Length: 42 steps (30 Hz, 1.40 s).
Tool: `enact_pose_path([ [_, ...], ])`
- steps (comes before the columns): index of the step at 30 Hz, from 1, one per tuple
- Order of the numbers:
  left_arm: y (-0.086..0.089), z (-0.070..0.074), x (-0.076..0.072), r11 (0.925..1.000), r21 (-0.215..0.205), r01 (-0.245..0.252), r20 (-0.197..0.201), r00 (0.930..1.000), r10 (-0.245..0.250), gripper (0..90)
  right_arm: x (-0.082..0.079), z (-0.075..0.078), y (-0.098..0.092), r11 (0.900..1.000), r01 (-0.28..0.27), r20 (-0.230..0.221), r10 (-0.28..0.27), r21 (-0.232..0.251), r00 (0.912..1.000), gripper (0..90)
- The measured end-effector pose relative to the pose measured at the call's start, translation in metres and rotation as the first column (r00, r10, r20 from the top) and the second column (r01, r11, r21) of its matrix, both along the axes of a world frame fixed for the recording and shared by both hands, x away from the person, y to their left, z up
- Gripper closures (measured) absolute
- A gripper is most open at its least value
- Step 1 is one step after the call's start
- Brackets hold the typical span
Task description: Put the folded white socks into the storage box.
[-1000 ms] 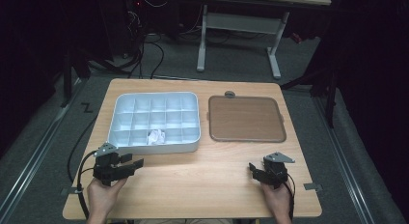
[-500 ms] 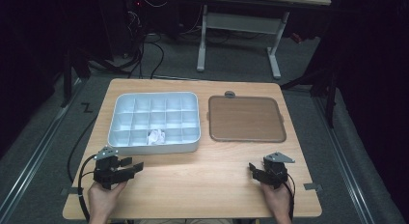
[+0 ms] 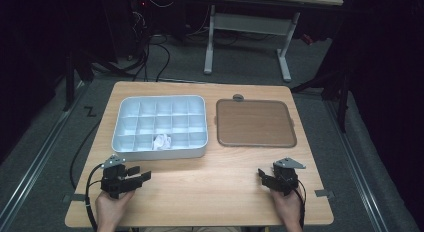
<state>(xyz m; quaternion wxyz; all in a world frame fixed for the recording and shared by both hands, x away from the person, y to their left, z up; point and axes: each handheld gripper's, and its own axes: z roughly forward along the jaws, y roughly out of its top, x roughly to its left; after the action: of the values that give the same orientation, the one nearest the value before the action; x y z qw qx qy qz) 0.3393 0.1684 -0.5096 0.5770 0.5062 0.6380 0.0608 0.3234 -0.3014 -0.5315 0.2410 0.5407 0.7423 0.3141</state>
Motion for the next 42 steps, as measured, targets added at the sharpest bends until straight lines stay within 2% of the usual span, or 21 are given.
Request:
enact_pose_path([
  [11,-0.008,-0.012,0.000,1.0000,0.008,0.003,-0.015,0.9999,-0.003,41.2,0.000,0.000,0.000,1.000,0.000,0.000,0.000,0.000,1.0000,34.8],
  [19,-0.011,-0.019,0.000,0.9995,0.032,-0.005,-0.006,1.0000,0.005,40.4,0.000,0.000,0.000,1.000,0.000,0.000,0.000,0.000,1.0000,34.8],
  [25,-0.015,-0.024,0.000,0.9986,0.052,-0.007,0.009,0.9999,0.007,39.8,0.000,0.000,0.000,1.000,-0.003,0.002,0.003,-0.002,1.0000,34.8],
  [29,-0.018,-0.026,0.000,0.9977,0.065,-0.017,0.035,0.9993,0.015,39.4,0.000,0.000,0.000,1.000,0.000,0.000,0.000,0.000,1.0000,34.8],
  [35,-0.025,-0.032,-0.002,0.9922,0.120,-0.034,0.105,0.9943,0.021,38.7,0.000,0.000,0.000,1.000,0.000,0.000,0.000,0.000,1.0000,34.8],
  [39,-0.031,-0.034,-0.003,0.9851,0.168,-0.038,0.123,0.9922,0.017,37.8,0.000,0.000,0.000,1.000,0.000,0.000,0.000,0.000,1.0000,34.8],
  [42,-0.035,-0.035,-0.004,0.9753,0.218,-0.036,0.136,0.9906,0.006,36.7,0.000,0.000,0.000,1.000,0.001,-0.001,-0.001,0.001,1.0000,34.8],
])
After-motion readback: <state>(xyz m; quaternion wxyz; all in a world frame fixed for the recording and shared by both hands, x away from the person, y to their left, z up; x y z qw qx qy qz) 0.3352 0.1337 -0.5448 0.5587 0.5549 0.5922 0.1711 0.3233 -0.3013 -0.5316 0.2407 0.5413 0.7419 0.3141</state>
